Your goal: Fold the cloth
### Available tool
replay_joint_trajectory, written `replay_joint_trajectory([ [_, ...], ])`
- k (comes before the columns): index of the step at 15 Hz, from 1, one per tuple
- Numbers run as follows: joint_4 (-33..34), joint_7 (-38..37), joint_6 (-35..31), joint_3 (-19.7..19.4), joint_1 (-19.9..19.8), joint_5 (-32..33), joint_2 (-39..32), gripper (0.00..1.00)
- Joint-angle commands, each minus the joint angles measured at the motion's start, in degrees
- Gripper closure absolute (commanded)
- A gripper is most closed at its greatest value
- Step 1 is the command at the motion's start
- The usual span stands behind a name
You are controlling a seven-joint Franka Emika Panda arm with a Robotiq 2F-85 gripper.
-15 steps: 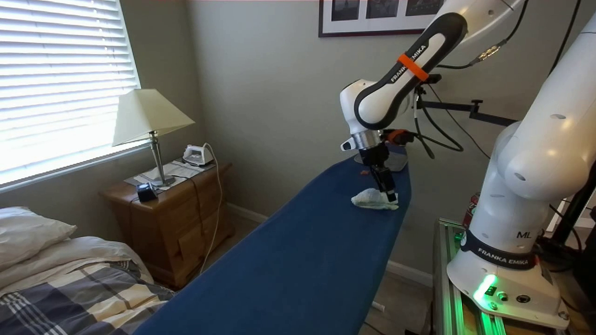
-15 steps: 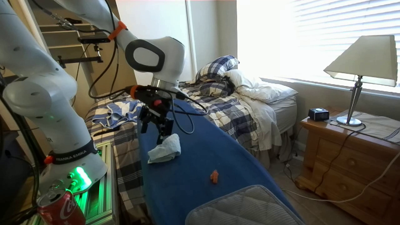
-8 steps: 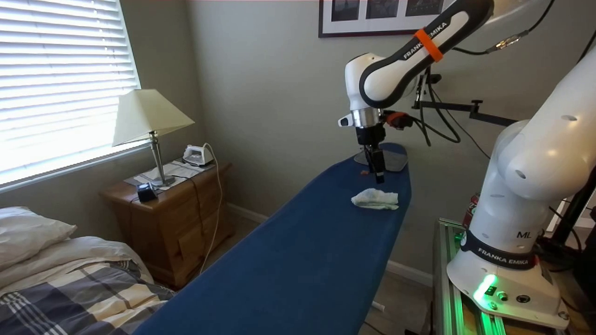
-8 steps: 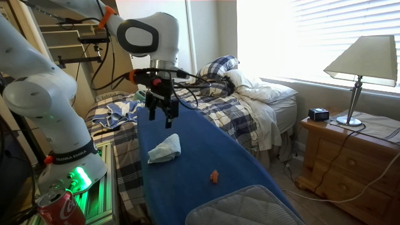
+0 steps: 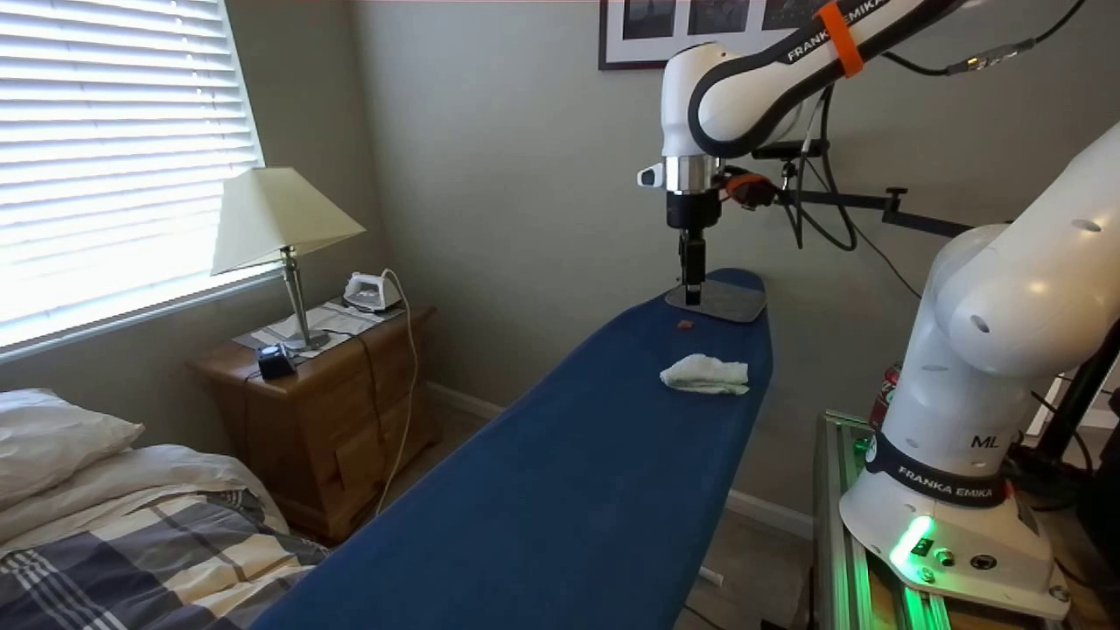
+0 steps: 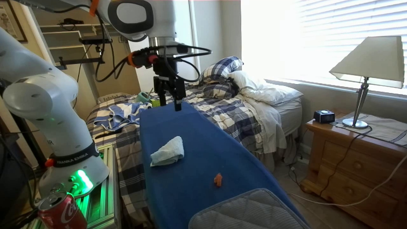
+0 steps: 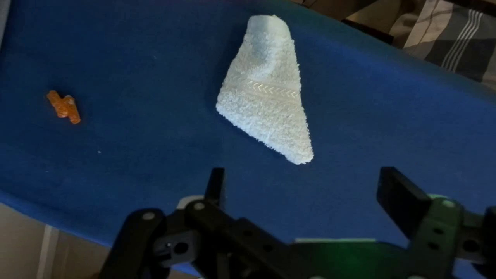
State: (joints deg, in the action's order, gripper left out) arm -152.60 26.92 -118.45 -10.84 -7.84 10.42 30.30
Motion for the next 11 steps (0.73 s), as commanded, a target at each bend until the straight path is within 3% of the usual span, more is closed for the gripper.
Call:
replay_joint_trajectory([
  [1,1.02,-4.53,0.87,0.62,0.49,-0.35,1.71,0.0],
  [11,1.14,-5.43,0.16,0.38,0.58,0.28,1.01,0.0],
])
